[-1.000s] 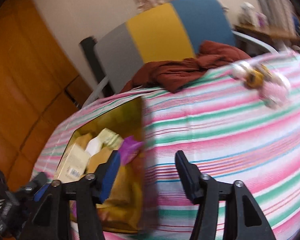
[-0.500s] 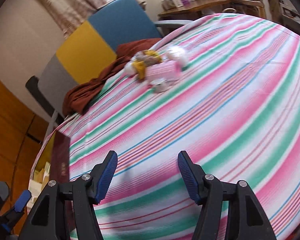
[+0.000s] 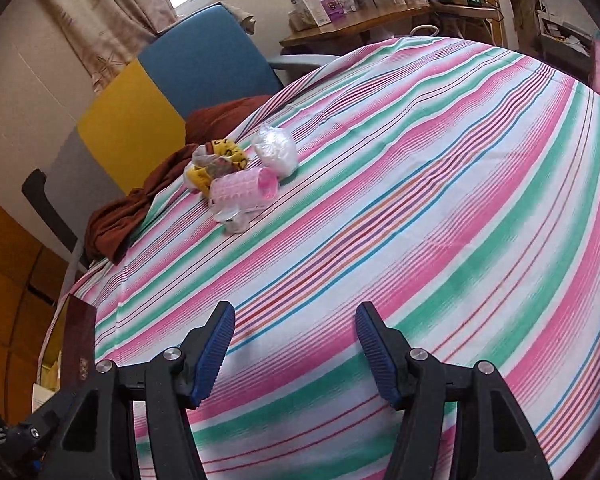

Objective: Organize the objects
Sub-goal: 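Move both grippers back toward the remaining items on the bed, then grasp the yellow knitted toy bag with the right gripper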

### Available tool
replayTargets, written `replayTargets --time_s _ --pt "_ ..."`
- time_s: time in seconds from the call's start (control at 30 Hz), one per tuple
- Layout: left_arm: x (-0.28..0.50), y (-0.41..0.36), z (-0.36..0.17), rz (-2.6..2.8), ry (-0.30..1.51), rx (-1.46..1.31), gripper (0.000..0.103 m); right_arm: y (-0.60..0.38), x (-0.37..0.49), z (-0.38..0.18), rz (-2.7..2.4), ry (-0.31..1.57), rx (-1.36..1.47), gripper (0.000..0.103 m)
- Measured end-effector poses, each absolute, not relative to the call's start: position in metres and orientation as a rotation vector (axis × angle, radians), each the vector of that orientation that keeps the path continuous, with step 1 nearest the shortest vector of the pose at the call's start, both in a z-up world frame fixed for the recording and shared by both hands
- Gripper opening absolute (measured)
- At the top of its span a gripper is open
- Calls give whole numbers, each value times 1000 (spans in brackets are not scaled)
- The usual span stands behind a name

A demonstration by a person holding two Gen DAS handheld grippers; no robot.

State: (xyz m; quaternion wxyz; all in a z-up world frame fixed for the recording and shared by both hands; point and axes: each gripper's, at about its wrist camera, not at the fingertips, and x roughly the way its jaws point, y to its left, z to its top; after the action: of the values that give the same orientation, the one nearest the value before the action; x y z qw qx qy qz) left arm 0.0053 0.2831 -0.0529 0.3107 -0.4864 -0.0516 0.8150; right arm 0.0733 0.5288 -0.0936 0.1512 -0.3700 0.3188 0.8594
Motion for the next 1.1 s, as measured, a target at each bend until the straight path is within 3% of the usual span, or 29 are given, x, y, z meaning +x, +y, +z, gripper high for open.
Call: replayTargets --time_s 0.57,0.87,0.9,1.03,1.1 --pt "-19 305 -84 2177 -69 -1374 103 575 -46 -70 2532 609 -1073 64" --pt "-38 295 -84 2222 -104 -1394 103 603 -90 -98 2506 612 -1197 64" --pt "-39 297 -84 2223 -103 -1393 103 603 -91 -101 2520 607 -1213 62" --pt "-45 308 -82 2219 -95 -1382 103 592 -83 -106 2590 532 -1222 37" --pt "-48 317 -80 2216 -86 -1367 103 590 -74 -106 2617 573 -1227 34"
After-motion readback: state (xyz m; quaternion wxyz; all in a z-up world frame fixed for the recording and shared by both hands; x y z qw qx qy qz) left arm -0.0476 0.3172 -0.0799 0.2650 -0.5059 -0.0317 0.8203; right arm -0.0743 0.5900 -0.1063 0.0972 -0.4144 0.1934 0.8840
